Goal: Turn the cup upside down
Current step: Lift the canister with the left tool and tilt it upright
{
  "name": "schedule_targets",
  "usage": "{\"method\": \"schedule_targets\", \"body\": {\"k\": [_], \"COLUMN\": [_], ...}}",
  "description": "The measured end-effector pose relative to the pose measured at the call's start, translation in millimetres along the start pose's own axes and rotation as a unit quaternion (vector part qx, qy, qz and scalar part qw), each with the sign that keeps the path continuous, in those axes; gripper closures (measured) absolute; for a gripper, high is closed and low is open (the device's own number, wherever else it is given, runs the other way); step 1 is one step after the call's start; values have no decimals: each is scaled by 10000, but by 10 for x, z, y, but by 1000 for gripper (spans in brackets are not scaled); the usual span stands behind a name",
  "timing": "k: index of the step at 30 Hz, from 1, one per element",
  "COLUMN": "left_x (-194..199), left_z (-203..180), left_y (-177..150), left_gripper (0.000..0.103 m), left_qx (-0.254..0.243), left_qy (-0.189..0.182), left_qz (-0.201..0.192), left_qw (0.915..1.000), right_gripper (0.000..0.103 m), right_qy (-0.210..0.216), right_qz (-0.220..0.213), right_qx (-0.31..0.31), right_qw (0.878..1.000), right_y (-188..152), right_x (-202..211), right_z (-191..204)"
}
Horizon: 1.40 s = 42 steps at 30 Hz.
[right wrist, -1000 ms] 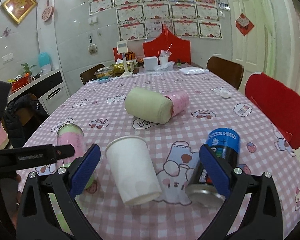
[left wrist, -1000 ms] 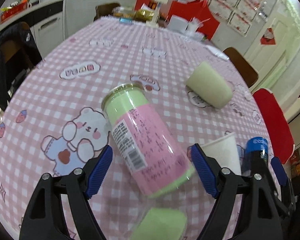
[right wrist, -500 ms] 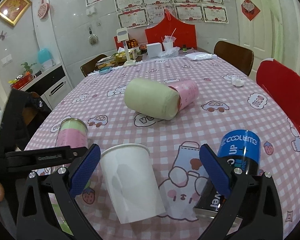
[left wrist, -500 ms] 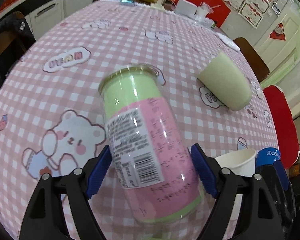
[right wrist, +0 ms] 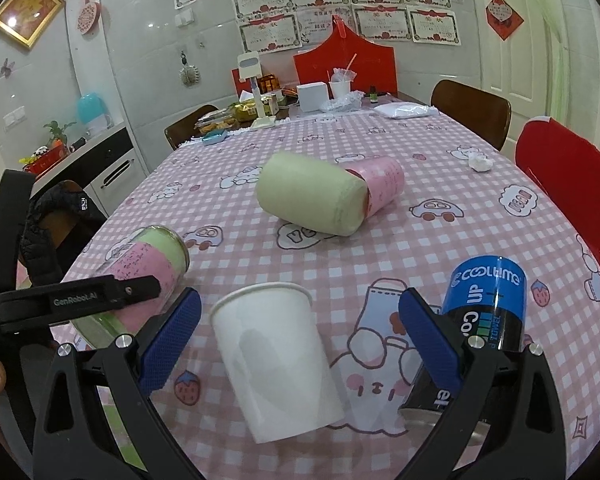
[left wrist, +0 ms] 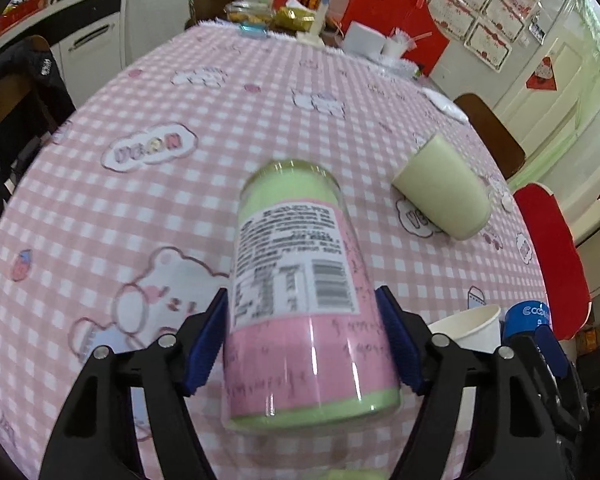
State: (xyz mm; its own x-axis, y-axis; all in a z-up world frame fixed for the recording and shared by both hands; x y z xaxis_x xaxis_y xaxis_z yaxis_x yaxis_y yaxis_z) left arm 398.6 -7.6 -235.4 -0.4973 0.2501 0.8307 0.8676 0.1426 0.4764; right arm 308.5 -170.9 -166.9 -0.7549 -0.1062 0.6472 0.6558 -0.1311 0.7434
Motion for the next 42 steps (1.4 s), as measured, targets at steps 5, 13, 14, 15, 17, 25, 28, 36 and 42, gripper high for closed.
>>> {"method": "schedule_targets", "body": {"k": [5,13,14,15,17,25,28,36,42], "left_x": [285,611,643,657,690,794,832,791,820], "left_z": [180,541,598,637,740,976,1003,1056,1082], "left_y": [-54,-437,-508,-569,-708,-1023,-1076,-1132,-1139], "left_gripper": [33,34,34,34,34,34,34,34,24], "left_qx": [-13,-1,15,28,92,166,153,183,111], "left_qy": [36,-47,-65,-72,-104,-253,-311,-414,-359], "left_qz": [-226,-286,-277,-263,-212,-146,-162,-63,-67], "left_qw": [9997,9996,9996,9996,9997,9994,9993,9990,9993], "right_gripper": [7,7,7,7,7,7,7,7,7], "right_qy": [34,216,241,260,307,289,265,249,360], "right_qz": [-92,-95,-70,-43,44,204,214,258,332], "right_qx": [96,333,368,389,428,640,700,765,699], "right_qw": [9999,9992,9990,9989,9986,9973,9970,9964,9963], "right_y": [15,-103,-137,-162,-244,-446,-481,-520,-520], "right_x": [131,329,343,351,358,392,417,439,437], "right_z": [164,628,695,740,857,1184,1265,1380,1444]}}
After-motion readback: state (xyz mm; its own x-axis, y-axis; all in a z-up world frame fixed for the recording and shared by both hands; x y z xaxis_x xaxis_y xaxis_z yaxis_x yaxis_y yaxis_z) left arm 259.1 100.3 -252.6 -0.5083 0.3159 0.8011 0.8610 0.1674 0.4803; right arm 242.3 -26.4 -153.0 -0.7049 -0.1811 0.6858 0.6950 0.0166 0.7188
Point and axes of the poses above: each gripper's, at about its wrist camera, not at the fingertips, and x roughly against the way its jaws point, z to its left, y to its top, the point moved 10 cm from there along -x, roughly the way its jaws point, and after that the axes turned 3 degrees about z, right-handed, at the moved point
